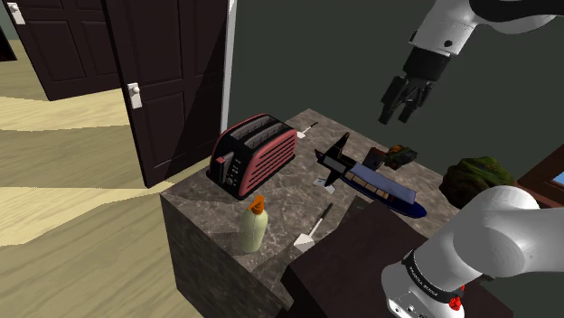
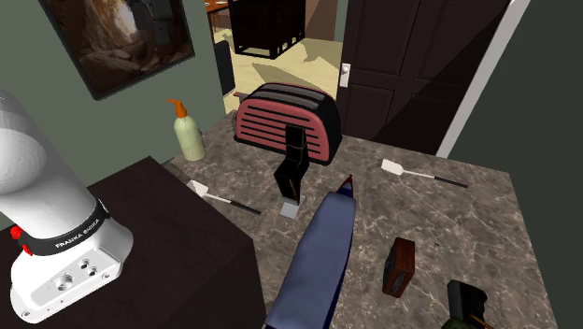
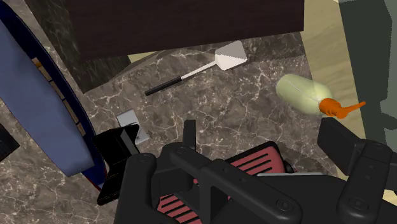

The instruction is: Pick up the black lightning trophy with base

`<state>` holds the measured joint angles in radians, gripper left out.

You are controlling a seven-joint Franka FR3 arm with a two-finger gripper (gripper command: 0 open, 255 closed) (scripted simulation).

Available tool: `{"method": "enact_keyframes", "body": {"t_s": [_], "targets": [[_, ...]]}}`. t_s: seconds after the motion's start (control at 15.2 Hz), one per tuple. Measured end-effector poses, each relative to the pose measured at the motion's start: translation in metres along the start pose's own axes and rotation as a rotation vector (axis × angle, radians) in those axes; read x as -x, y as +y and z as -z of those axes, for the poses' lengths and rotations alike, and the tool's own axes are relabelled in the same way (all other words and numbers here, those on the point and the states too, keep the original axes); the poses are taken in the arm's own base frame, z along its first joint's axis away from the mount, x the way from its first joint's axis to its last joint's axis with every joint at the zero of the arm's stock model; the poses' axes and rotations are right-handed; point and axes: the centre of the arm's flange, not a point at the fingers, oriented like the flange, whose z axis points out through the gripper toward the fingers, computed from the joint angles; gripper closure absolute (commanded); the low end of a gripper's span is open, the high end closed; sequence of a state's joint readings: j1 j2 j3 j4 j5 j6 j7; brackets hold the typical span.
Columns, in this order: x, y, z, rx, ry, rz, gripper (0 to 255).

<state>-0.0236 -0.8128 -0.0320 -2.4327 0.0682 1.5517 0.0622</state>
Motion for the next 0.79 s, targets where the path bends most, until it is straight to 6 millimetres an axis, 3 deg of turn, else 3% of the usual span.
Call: {"method": "enact_keyframes", "body": {"t_s": [0.2, 0.79], "targets": [[-0.006, 0.008, -0.011, 0.004, 0.003, 0.007, 0], [-0.049, 0.071, -0.091, 0.032, 0.028, 0.061, 0]]}}
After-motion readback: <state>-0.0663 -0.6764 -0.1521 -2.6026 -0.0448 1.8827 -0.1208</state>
